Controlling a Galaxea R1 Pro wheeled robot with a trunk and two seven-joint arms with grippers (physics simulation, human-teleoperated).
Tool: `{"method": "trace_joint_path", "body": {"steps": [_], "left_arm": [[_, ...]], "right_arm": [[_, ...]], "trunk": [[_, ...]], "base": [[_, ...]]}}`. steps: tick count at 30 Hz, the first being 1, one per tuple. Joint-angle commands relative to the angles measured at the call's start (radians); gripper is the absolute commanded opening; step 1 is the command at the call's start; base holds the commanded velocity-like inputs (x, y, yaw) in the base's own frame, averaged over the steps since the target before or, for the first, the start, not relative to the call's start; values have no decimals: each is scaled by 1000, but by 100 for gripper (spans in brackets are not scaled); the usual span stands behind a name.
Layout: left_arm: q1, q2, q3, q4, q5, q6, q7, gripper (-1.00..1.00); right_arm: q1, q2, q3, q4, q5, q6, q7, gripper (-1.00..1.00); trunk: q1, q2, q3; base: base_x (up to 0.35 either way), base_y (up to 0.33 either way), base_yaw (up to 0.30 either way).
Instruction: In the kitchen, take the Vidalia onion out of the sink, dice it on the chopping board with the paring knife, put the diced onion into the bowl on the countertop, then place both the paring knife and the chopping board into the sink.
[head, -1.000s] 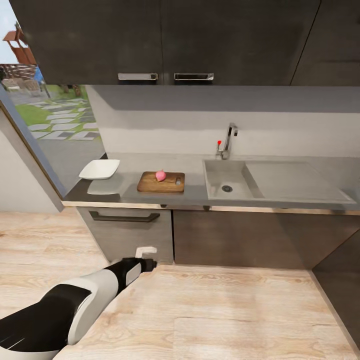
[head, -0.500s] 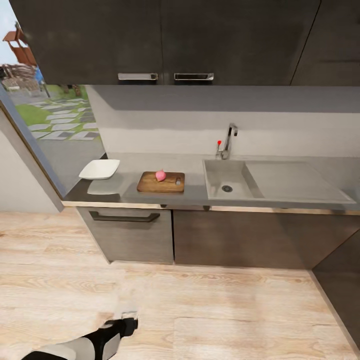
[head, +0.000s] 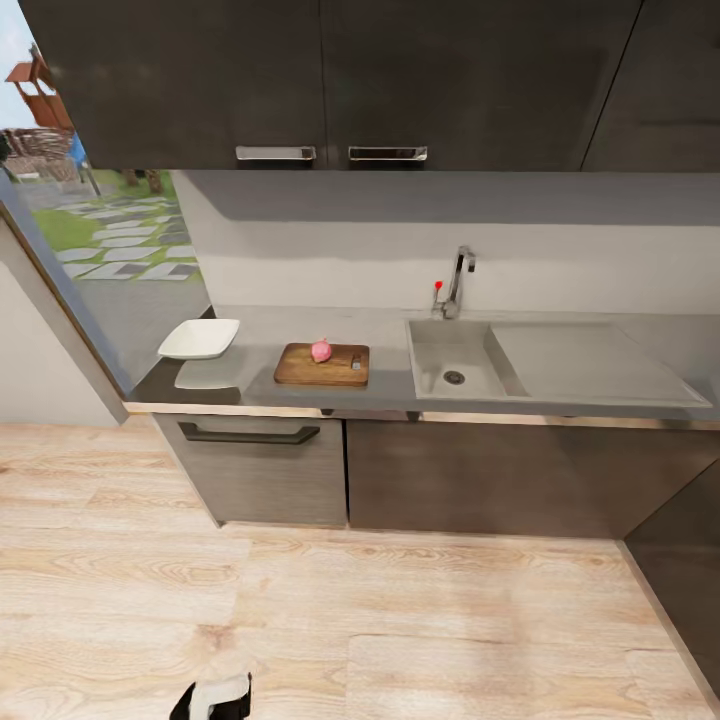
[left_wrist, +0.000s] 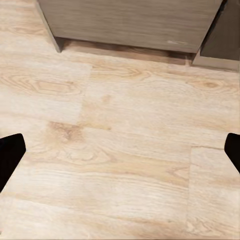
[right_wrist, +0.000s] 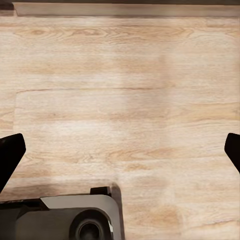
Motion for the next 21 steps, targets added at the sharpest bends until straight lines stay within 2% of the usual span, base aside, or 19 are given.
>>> {"method": "trace_joint_path", "body": {"steps": [1, 21], "left_arm": [[4, 5, -9, 4, 0, -25, 8, 100], [10, 11, -9, 3, 0, -34, 9, 100]], "right_arm": [[1, -1, 2, -2, -5, -2, -3, 100], [1, 0, -3, 3, -4, -1, -5, 100]], "trunk": [[1, -2, -2], [1, -2, -2]], "base": [[0, 0, 0], [0, 0, 0]]}}
